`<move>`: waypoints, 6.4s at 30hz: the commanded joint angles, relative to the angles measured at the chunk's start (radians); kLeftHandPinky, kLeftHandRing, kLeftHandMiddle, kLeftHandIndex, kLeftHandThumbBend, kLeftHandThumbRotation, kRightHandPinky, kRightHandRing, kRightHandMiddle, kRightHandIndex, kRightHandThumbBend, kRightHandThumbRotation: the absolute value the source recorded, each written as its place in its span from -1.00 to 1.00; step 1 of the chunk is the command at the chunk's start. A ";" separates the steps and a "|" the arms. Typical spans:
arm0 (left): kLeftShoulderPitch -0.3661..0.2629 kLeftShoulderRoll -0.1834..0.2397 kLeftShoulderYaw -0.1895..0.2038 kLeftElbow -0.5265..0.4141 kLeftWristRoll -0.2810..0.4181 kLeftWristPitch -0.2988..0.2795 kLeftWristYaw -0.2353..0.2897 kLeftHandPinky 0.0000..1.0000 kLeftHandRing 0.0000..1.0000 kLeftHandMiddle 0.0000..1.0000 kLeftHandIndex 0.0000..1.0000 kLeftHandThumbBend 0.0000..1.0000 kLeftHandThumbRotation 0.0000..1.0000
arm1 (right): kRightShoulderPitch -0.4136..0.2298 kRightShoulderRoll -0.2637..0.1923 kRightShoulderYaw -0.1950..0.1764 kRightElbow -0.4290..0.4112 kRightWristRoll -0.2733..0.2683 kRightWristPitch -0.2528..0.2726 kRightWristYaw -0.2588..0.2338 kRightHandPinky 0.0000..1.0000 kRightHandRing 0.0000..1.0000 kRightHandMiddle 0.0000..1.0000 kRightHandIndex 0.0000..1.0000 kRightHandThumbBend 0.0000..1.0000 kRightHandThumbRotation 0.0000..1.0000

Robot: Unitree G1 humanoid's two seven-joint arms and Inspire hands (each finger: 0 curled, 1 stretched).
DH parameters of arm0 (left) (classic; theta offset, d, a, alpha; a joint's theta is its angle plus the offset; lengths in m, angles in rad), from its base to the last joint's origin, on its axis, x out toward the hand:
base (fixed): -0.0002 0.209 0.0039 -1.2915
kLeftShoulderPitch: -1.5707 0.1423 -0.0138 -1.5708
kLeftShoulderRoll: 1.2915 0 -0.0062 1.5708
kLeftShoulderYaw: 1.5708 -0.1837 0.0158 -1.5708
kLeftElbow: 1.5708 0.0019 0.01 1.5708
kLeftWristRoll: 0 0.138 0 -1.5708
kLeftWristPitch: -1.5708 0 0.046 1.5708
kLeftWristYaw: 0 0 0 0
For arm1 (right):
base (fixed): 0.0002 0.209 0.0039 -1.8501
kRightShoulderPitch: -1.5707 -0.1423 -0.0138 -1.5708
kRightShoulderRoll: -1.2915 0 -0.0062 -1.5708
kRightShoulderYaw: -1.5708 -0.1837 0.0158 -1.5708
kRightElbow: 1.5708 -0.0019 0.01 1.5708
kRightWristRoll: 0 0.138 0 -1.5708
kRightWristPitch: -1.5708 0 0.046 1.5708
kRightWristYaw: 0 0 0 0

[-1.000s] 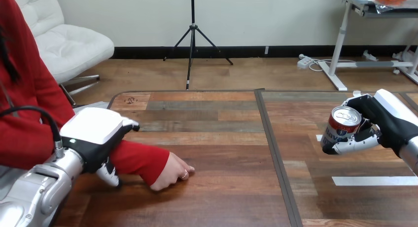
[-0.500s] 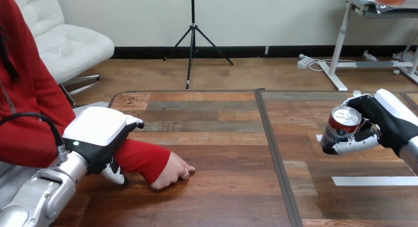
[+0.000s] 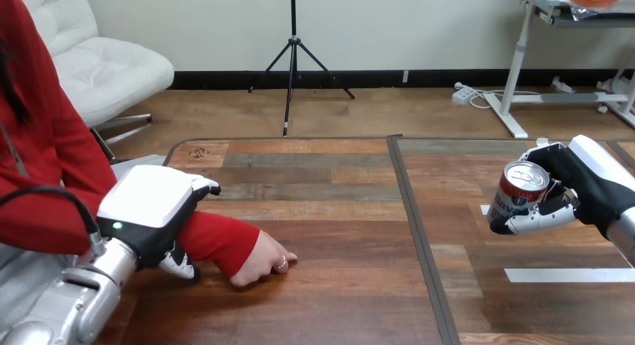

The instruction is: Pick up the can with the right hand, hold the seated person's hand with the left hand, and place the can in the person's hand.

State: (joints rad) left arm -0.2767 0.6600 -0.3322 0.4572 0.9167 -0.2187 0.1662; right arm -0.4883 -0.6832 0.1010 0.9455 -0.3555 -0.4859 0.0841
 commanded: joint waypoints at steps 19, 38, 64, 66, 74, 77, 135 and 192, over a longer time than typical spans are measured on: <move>-0.065 -0.053 -0.069 0.049 0.022 0.045 -0.013 0.40 0.60 0.66 0.57 1.00 -0.81 | -0.102 -0.036 -0.041 -0.065 0.028 -0.022 -0.013 -0.27 -0.20 -0.12 -0.07 0.56 -1.00; -0.083 -0.063 -0.094 0.068 0.023 0.050 -0.043 0.38 0.53 0.58 0.50 0.99 -0.75 | -0.101 -0.037 -0.044 -0.074 0.029 -0.013 -0.011 -0.27 -0.19 -0.11 -0.06 0.56 -1.00; -0.124 -0.077 -0.132 0.127 0.036 0.033 -0.037 0.10 0.33 0.41 0.38 0.91 -0.78 | -0.099 -0.036 -0.043 -0.088 0.019 -0.007 -0.021 -0.26 -0.19 -0.09 -0.05 0.55 -1.00; -0.126 -0.078 -0.135 0.132 0.038 0.033 -0.033 0.03 0.28 0.36 0.35 0.90 -0.81 | -0.099 -0.036 -0.043 -0.090 0.018 -0.004 -0.022 -0.26 -0.19 -0.10 -0.05 0.56 -1.00; -0.139 -0.085 -0.151 0.153 0.053 0.042 -0.024 -0.13 0.08 0.17 0.19 0.87 -0.95 | -0.098 -0.039 -0.040 -0.093 0.006 -0.012 -0.040 -0.27 -0.21 -0.12 -0.06 0.57 -1.00; -0.142 -0.086 -0.154 0.157 0.055 0.043 -0.028 -0.16 0.04 0.14 0.16 0.86 -0.98 | -0.096 -0.040 -0.040 -0.097 0.001 -0.011 -0.046 -0.28 -0.22 -0.12 -0.06 0.57 -1.00; -0.136 -0.127 -0.100 0.145 -0.113 0.075 -0.086 -0.60 -0.43 -0.33 -0.32 0.57 -1.00 | -0.088 -0.026 -0.057 -0.104 0.028 -0.008 -0.018 -0.24 -0.19 -0.10 -0.05 0.55 -1.00; -0.120 -0.168 0.063 -0.214 -0.208 0.096 0.004 -0.54 -0.41 -0.31 -0.27 0.60 -1.00 | -0.176 0.080 0.007 -0.090 -0.016 0.103 -0.037 -0.27 -0.20 -0.10 -0.04 0.51 -1.00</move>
State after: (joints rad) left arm -0.2863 0.5293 -0.3314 0.4127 0.7465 -0.1039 0.1437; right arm -0.5215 -0.6310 0.1091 0.8761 -0.3714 -0.3996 0.0683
